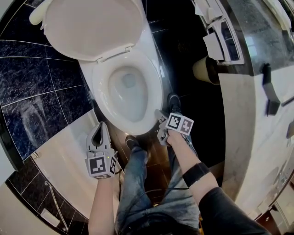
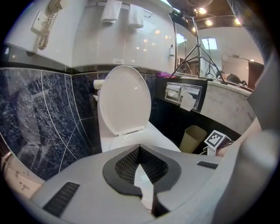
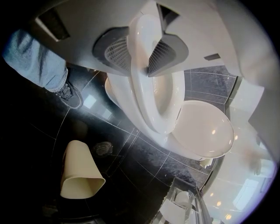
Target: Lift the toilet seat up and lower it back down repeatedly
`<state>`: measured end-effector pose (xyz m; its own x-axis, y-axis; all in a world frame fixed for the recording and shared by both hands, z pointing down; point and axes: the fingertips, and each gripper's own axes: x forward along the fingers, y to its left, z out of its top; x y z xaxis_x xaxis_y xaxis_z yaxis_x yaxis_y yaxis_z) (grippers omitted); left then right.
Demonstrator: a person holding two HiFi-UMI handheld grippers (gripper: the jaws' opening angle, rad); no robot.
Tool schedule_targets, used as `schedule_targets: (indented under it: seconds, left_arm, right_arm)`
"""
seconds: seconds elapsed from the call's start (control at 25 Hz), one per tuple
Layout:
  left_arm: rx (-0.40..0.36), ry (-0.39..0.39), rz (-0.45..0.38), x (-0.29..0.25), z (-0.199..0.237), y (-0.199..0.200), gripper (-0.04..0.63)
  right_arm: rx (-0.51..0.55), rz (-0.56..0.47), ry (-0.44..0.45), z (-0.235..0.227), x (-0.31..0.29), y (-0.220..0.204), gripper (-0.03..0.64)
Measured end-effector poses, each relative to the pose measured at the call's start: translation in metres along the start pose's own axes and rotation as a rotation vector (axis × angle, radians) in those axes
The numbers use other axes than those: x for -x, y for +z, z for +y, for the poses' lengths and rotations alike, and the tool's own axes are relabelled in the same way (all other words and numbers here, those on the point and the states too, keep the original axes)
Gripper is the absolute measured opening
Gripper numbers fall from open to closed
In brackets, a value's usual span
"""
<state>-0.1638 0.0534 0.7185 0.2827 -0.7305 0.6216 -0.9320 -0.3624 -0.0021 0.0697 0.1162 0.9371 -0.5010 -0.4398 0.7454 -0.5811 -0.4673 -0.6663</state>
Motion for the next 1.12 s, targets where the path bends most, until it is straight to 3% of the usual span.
schedule_targets:
  seconds: [0.56,0.76,0.96,1.12]
  left_arm:
    - [0.032,-0.003,0.058,0.035,-0.012,-0.009,0.0]
    - [0.023,-0.012,0.176,0.066,-0.019,-0.052,0.0]
    - [0.089,-0.053,0.331,0.076,-0.043,-0.107,0.0]
    - [0.126,-0.137,0.364,0.059,-0.071,-0.112,0.0]
  right_arm:
    - [-0.005,0.021,0.073,0.047,0.049,0.007,0.129]
    - [0.02,0.032,0.091,0.08,0.075,0.016,0.129]
    - [0.025,0.027,0.104,0.106,0.094,0.026,0.117]
    - [0.031,0.031,0.109,0.119,0.1,0.03,0.116]
